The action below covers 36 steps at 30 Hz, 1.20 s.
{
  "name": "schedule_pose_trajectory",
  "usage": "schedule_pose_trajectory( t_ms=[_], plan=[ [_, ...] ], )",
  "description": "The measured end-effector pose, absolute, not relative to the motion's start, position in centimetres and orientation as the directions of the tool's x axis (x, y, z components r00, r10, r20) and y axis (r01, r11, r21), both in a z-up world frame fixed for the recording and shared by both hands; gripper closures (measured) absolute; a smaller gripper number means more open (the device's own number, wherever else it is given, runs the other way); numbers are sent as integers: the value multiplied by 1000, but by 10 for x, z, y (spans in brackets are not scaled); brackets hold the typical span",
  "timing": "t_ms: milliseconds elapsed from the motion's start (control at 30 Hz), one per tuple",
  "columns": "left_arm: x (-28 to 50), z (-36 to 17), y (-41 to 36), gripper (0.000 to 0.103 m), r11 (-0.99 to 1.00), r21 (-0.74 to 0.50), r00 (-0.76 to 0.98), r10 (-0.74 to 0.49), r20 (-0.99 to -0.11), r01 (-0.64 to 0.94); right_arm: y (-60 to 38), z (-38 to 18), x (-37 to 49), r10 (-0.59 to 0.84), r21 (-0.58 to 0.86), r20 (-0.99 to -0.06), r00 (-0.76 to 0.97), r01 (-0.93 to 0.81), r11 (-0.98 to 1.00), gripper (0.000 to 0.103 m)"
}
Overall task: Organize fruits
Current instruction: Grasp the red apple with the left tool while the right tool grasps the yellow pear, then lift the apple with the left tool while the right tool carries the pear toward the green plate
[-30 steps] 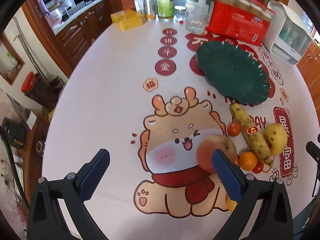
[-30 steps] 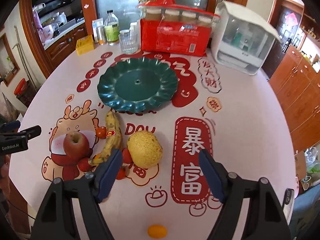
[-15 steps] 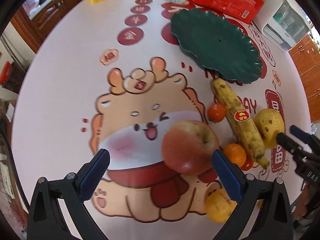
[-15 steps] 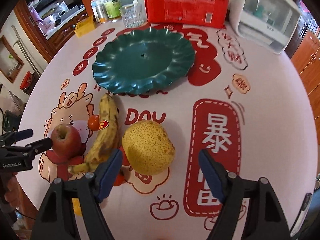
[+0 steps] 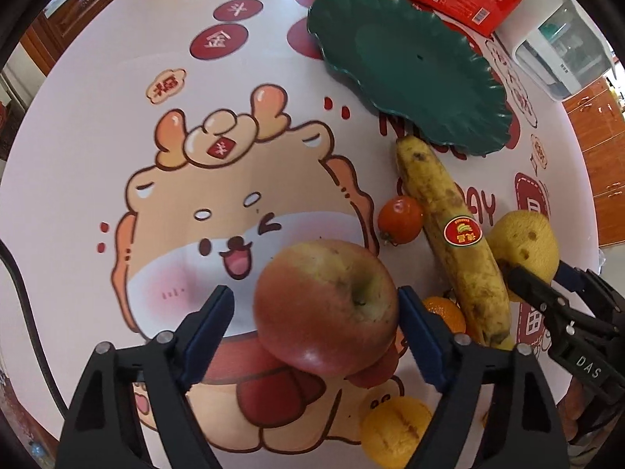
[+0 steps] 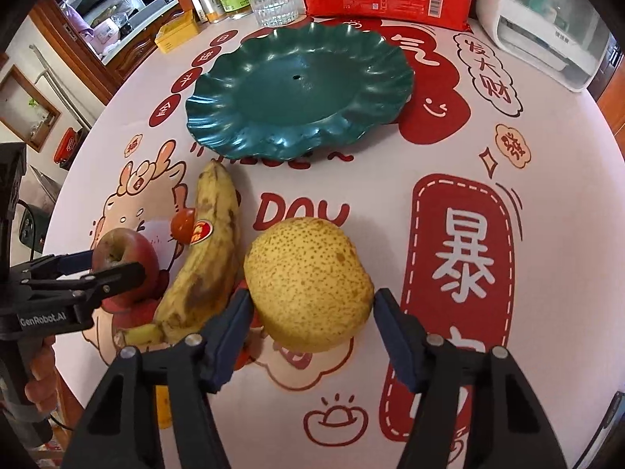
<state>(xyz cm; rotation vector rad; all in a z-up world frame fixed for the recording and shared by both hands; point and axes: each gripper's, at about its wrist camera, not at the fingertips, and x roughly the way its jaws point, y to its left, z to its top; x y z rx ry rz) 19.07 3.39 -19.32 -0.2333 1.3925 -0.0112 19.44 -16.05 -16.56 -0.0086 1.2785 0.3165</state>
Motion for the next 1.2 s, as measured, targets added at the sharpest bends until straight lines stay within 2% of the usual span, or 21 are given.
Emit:
schedule_pose_trajectory(
  t_ms=[233, 800, 1200],
  plan=[
    [199, -207, 24, 31, 974, -173, 172, -147, -974, -146, -168, -179, 206, 228, 178, -946, 232, -215, 960, 45],
    [199, -206, 28, 32, 970, -183, 169, -156, -973, -158, -186, -192, 224, 321, 289, -913, 253, -156, 945, 44],
    [196, -204, 23, 32, 981, -163, 201, -140, -970, -105, -205, -182, 230, 339, 330, -886, 316, -84, 940, 44]
  ],
)
